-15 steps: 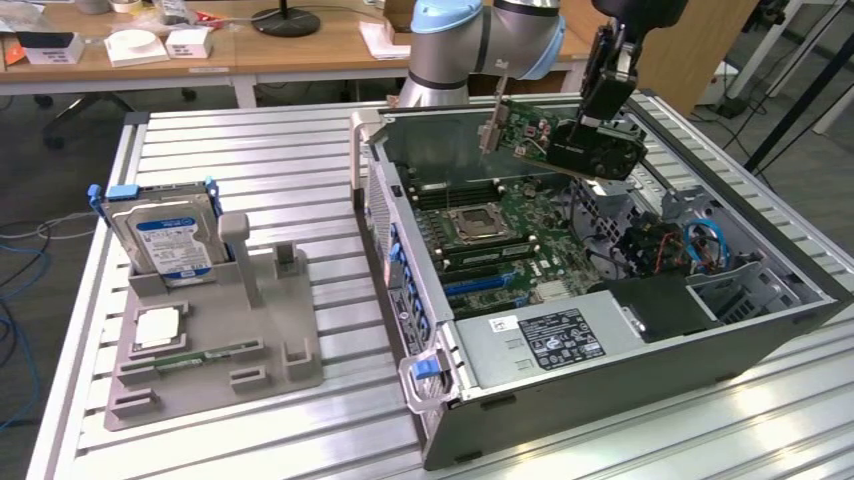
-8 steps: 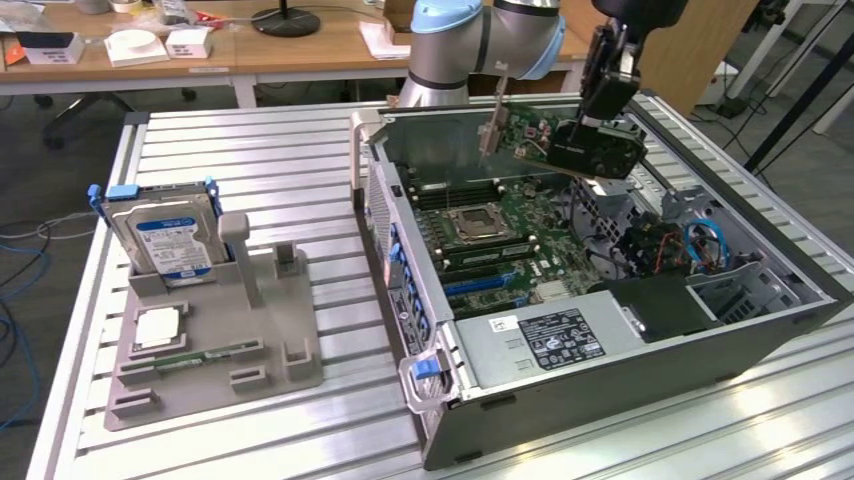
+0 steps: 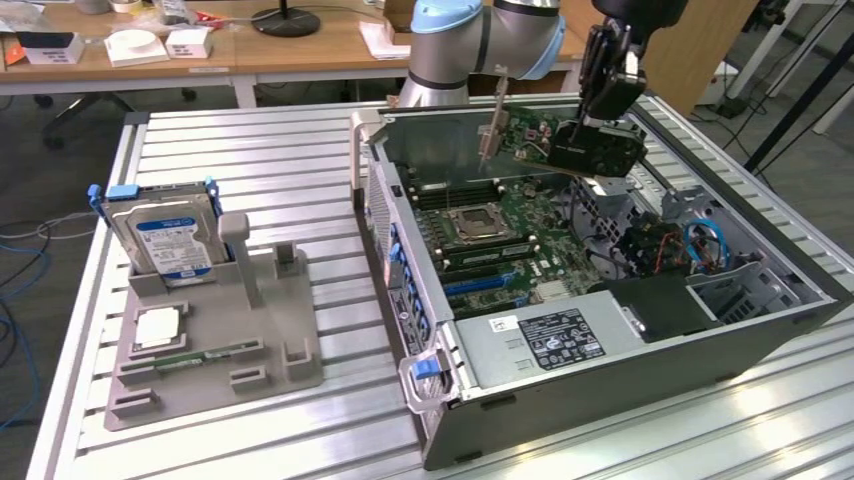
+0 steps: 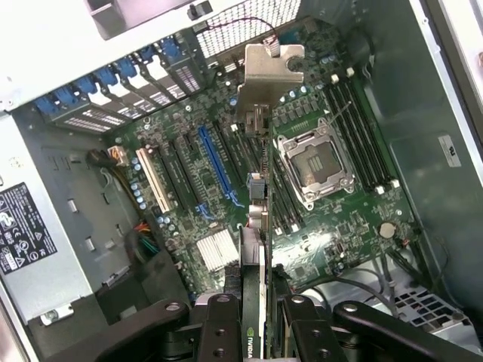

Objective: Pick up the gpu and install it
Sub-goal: 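Insert the gpu into the slot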

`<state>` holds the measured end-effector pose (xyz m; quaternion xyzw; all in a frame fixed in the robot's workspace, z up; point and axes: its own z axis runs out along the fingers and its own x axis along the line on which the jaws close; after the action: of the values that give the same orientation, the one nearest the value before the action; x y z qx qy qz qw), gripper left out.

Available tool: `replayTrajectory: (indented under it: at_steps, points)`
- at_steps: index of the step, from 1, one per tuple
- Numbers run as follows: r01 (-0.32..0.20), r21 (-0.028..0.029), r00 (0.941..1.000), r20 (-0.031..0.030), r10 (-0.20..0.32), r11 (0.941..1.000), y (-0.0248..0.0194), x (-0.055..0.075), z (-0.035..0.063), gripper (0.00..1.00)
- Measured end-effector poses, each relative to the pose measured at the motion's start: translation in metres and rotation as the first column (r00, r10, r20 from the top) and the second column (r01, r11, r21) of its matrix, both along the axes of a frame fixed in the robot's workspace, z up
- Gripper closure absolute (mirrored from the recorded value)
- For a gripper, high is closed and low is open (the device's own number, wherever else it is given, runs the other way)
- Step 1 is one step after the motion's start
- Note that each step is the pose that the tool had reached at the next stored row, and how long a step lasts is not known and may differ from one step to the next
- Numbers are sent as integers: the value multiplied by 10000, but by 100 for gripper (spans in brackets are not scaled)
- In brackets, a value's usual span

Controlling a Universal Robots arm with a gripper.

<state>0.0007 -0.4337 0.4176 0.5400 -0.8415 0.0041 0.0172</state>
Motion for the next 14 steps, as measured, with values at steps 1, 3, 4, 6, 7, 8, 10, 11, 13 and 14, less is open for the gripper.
replayTrajectory:
  at_steps: [1,3,4,6,7,8,10,11,13,14]
  points:
    - [0,0,10000,0,0,10000,0,0,0,74]
    - [-6,0,10000,0,6,10000,0,0,0,74]
    - [-23,-1,10000,0,23,10000,0,0,0,74]
    - [-116,0,9999,0,116,9999,0,0,0,74]
    - [-174,-1,9998,0,174,9998,0,0,0,74]
    - [-231,0,9997,0,231,9997,0,0,0,74]
    - [-349,0,9994,0,349,9994,0,0,0,74]
    - [-405,0,9992,0,405,9992,0,0,0,74]
    - [-518,0,9987,0,518,9987,0,0,0,74]
    - [-570,0,9984,0,570,9984,0,0,0,74]
